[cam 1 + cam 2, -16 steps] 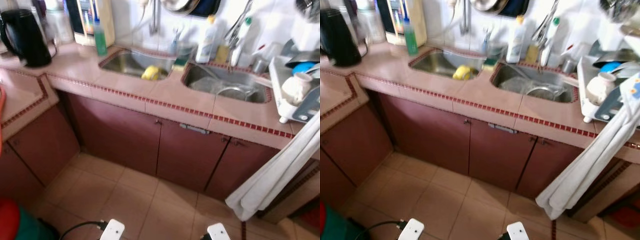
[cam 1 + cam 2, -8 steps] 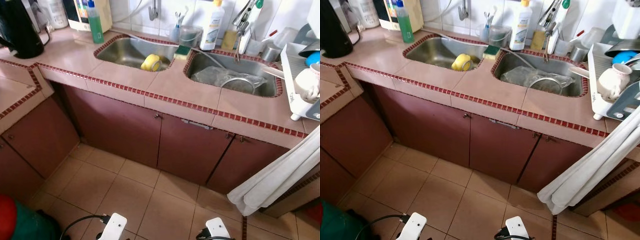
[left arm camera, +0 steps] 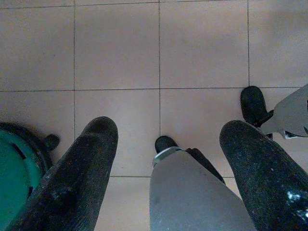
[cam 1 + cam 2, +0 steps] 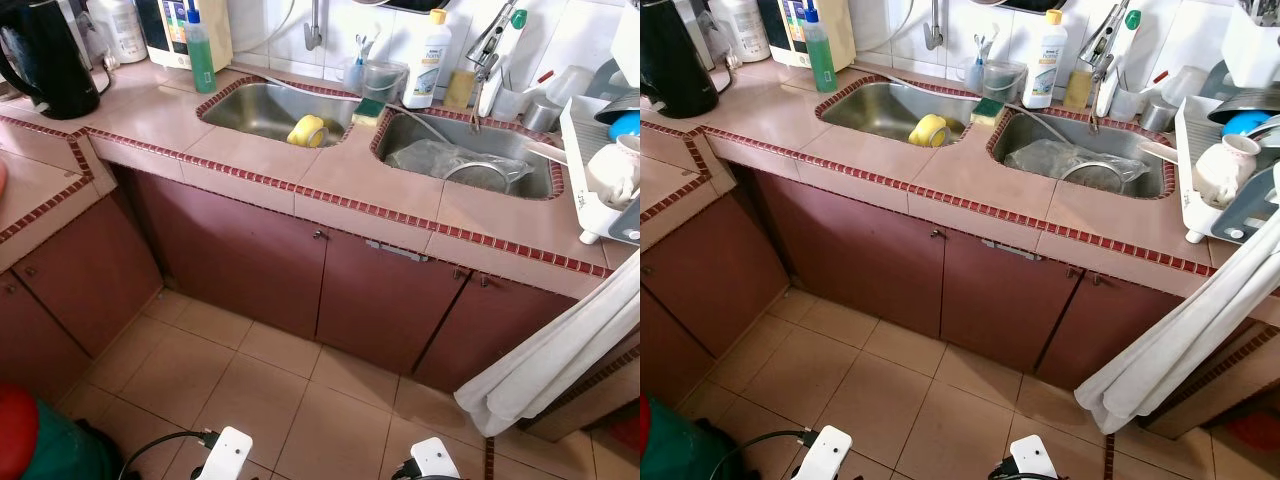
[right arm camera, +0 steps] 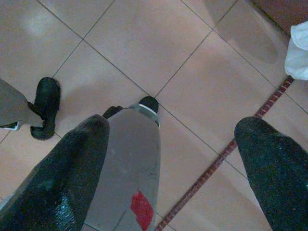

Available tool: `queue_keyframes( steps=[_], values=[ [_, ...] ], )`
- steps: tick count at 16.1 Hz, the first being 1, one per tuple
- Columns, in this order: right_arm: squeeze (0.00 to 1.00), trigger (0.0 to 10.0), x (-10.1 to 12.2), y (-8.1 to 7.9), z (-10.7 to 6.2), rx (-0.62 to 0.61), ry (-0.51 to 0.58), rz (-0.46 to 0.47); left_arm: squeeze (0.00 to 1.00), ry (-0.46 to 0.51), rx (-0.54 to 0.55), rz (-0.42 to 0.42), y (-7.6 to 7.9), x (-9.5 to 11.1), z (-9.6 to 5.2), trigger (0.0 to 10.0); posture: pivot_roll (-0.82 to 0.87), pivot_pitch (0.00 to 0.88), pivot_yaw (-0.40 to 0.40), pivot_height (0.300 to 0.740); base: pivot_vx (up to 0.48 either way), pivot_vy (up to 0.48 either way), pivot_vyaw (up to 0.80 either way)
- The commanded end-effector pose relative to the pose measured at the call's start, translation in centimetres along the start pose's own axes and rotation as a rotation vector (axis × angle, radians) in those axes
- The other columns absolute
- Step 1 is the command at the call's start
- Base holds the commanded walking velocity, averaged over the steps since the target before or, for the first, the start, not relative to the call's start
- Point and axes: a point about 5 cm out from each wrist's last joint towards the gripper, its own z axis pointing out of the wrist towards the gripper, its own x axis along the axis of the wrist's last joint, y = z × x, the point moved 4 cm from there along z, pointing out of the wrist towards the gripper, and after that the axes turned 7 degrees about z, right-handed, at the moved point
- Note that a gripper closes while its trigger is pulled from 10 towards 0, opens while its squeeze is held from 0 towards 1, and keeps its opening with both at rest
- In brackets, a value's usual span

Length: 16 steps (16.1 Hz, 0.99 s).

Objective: Kitchen organization

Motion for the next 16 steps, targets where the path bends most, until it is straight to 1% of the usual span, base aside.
queue_keyframes(
  steps=[1, 3, 5, 16],
  values=[
    [0.0, 10.0, 0.14, 0.12, 0.02, -0.001, -0.005, -0.005, 0.0, -0.002, -0.009, 0.003, 0.13, 0.08, 0.04, 10.0, 0.01, 0.0, -0.035, 0.74, 0.0, 0.0, 0.0],
    [0.0, 10.0, 0.11, 0.09, 0.03, -0.002, -0.01, -0.016, 0.0, 0.0, -0.009, 0.002, 0.07, 0.16, 0.05, 10.0, 0.01, 0.0, -0.035, 0.74, 0.0, 0.0, 0.0],
    [0.0, 10.0, -0.39, 0.07, 0.0, 0.002, -0.035, 0.001, 0.0, 0.001, -0.009, 0.002, 0.01, 0.23, 0.07, 10.0, 0.01, 0.0, -0.035, 0.74, 0.0, 0.0, 0.0],
    [0.0, 10.0, -0.39, 0.07, 0.0, 0.002, -0.035, 0.001, 0.0, 0.001, -0.009, 0.002, 0.01, 0.23, 0.07, 10.0, 0.01, 0.0, -0.035, 0.74, 0.0, 0.0, 0.0]
  ],
)
